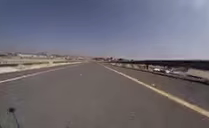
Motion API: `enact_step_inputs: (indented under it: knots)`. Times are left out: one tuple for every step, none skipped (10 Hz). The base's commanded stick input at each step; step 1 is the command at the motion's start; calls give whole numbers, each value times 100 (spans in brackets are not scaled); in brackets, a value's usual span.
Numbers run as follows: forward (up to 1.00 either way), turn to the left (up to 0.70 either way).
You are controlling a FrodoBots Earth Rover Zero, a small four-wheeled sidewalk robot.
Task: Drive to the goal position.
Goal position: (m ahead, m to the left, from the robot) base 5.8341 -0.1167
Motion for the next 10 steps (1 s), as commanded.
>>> enact_step_inputs:
  knots:
    - [100,0]
    - [100,0]
    - [100,0]
    - [100,0]
    - [100,0]
    - [100,0]
    - [100,0]
    - [100,0]
    - [100,0]
    - [100,0]
